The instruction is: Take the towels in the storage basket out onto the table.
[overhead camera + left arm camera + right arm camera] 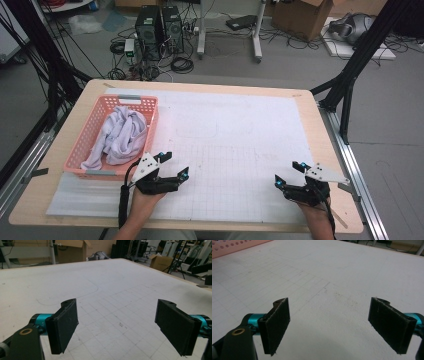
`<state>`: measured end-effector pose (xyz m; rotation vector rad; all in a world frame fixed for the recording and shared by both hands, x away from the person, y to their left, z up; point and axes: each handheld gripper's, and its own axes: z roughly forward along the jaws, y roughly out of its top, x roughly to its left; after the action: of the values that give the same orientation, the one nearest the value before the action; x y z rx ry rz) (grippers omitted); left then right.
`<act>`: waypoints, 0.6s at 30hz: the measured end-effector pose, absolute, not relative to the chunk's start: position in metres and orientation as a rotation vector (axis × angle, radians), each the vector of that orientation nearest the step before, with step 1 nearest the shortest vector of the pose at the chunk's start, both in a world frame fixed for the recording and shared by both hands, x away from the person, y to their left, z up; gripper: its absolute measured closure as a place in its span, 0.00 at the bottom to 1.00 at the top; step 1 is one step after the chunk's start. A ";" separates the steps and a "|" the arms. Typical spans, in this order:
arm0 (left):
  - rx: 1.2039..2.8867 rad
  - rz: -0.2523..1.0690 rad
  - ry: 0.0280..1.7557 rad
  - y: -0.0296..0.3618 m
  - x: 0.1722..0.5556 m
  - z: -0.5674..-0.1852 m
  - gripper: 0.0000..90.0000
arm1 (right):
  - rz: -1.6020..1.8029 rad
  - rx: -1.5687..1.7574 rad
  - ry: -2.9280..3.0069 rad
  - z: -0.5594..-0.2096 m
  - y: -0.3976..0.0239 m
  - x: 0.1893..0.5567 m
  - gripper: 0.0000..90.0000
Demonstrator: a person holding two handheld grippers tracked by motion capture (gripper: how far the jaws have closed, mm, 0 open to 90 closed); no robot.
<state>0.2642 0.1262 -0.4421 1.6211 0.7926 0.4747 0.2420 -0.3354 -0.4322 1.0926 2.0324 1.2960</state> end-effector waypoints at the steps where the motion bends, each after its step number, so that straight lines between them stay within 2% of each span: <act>1: 1.621 0.475 0.793 0.126 0.264 -0.442 0.21 | 1.297 1.094 2.031 -0.432 -0.336 0.242 0.18; 13: 1.633 0.469 0.785 0.127 0.262 -0.436 0.20 | 1.299 1.098 2.042 -0.434 -0.336 0.244 0.18; 18: 1.637 0.396 0.761 0.125 0.262 -0.431 0.20 | 1.301 1.103 2.034 -0.432 -0.337 0.238 0.18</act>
<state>0.2619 0.1251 -0.4312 1.6371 0.7610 0.3963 0.2381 -0.3372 -0.4318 1.1034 2.0341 1.3006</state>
